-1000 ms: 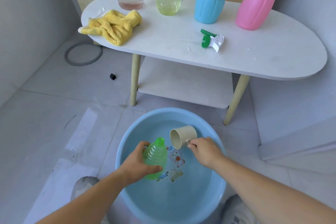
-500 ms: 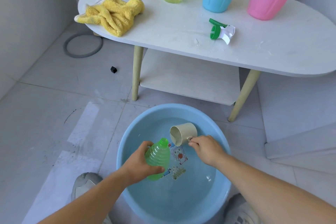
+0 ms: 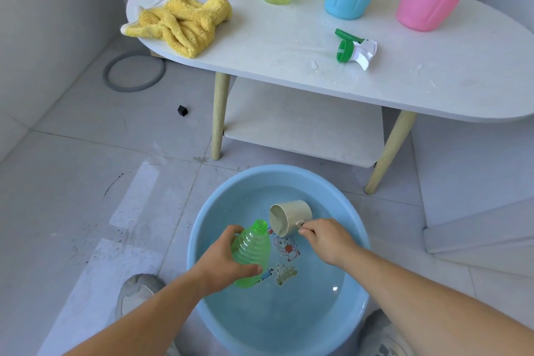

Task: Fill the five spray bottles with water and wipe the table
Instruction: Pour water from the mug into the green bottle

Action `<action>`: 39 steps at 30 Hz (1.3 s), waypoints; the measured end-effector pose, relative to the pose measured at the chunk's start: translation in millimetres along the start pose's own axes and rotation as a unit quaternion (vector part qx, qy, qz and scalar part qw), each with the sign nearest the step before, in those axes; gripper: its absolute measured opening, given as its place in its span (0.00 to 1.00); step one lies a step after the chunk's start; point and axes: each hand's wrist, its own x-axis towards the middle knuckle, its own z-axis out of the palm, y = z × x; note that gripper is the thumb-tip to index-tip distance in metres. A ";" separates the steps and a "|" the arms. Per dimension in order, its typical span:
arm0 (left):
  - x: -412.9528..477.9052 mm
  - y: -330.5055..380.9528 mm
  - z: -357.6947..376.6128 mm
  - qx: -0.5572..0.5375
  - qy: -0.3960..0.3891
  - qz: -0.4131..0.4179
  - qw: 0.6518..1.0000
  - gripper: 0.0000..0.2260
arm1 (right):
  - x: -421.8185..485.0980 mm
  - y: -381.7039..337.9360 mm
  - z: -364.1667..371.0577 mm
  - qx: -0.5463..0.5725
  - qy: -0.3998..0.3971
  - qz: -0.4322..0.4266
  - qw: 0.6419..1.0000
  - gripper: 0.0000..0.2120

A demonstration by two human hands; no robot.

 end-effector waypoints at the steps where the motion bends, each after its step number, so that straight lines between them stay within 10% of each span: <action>1: -0.3 -0.1 -0.3 0.002 0.002 0.001 1.000 0.37 | -0.6 -1.2 0.1 0.010 0.000 0.005 1.000 0.22; 20: -17.4 40.6 -27.9 0.009 0.087 0.069 0.994 0.33 | -43.4 -38.7 -79.8 0.291 0.077 0.037 0.953 0.13; 39: -58.4 124.6 -18.0 -0.002 0.083 0.192 0.978 0.32 | -150.3 -81.2 -178.5 0.217 0.183 -0.096 0.954 0.14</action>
